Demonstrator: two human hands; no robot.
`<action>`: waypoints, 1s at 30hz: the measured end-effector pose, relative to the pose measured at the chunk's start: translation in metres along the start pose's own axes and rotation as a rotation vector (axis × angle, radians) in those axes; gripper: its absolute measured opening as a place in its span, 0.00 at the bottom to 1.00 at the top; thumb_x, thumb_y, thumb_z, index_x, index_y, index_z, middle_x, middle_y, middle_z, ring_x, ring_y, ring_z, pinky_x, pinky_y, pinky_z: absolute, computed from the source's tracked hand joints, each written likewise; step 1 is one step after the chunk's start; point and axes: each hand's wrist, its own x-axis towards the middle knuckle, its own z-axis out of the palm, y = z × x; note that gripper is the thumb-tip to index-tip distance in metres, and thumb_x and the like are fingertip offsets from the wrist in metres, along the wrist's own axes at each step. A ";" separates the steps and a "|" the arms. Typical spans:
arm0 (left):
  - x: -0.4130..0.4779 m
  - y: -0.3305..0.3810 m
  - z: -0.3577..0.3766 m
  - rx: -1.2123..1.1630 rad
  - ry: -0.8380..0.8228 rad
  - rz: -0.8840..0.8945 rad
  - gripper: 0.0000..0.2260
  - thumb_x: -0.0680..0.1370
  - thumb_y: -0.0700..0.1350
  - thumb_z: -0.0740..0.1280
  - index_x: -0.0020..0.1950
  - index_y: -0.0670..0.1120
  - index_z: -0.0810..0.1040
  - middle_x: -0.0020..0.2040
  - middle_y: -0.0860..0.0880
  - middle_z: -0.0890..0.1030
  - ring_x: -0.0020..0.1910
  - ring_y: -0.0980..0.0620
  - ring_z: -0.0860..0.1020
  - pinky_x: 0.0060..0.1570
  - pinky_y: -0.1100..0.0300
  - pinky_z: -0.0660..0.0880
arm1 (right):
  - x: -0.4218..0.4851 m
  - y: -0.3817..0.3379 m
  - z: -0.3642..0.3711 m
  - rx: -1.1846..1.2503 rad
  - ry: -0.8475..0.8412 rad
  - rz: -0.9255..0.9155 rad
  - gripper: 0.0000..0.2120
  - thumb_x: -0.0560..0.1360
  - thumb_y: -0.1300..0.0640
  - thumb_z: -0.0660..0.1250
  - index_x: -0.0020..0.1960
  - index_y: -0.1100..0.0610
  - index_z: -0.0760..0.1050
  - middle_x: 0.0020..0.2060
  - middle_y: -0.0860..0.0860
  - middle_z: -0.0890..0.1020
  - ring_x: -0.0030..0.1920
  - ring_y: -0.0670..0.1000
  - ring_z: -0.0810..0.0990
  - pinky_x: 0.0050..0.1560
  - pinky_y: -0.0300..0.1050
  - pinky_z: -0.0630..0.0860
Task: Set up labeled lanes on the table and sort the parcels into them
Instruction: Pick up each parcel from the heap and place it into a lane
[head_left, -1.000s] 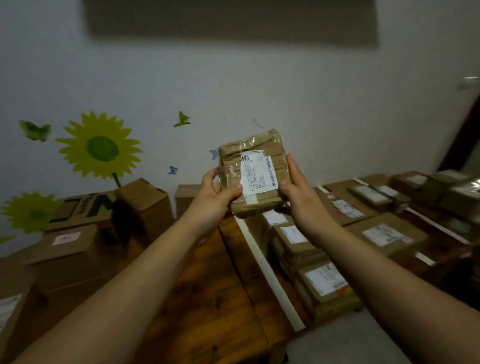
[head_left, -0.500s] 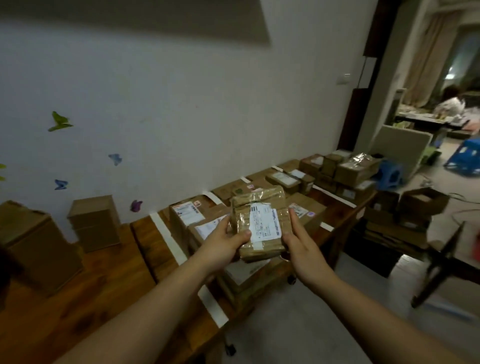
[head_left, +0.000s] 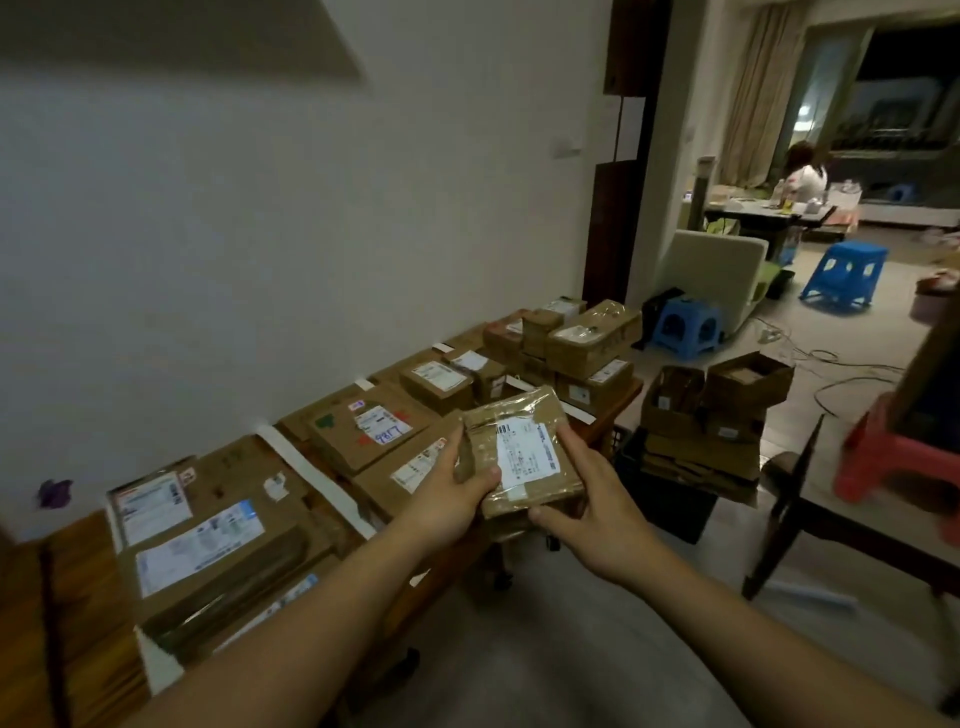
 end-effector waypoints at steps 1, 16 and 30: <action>0.011 -0.001 0.004 0.025 0.000 -0.005 0.32 0.80 0.49 0.62 0.77 0.58 0.45 0.68 0.54 0.70 0.59 0.56 0.73 0.59 0.60 0.70 | 0.009 0.008 -0.004 -0.017 0.002 0.005 0.42 0.72 0.50 0.72 0.72 0.31 0.48 0.72 0.42 0.58 0.71 0.46 0.61 0.69 0.45 0.64; 0.232 -0.034 -0.009 0.037 -0.070 -0.036 0.27 0.80 0.50 0.61 0.75 0.60 0.51 0.66 0.56 0.72 0.62 0.54 0.74 0.60 0.56 0.75 | 0.220 0.095 -0.026 -0.266 -0.113 0.047 0.25 0.75 0.47 0.67 0.70 0.42 0.64 0.66 0.45 0.70 0.63 0.43 0.69 0.64 0.42 0.70; 0.333 -0.081 0.001 0.307 0.054 -0.222 0.27 0.80 0.59 0.56 0.76 0.61 0.47 0.73 0.55 0.65 0.69 0.53 0.67 0.69 0.54 0.63 | 0.367 0.173 -0.016 -0.370 -0.463 -0.075 0.23 0.78 0.55 0.64 0.71 0.44 0.62 0.69 0.47 0.70 0.69 0.48 0.69 0.65 0.42 0.69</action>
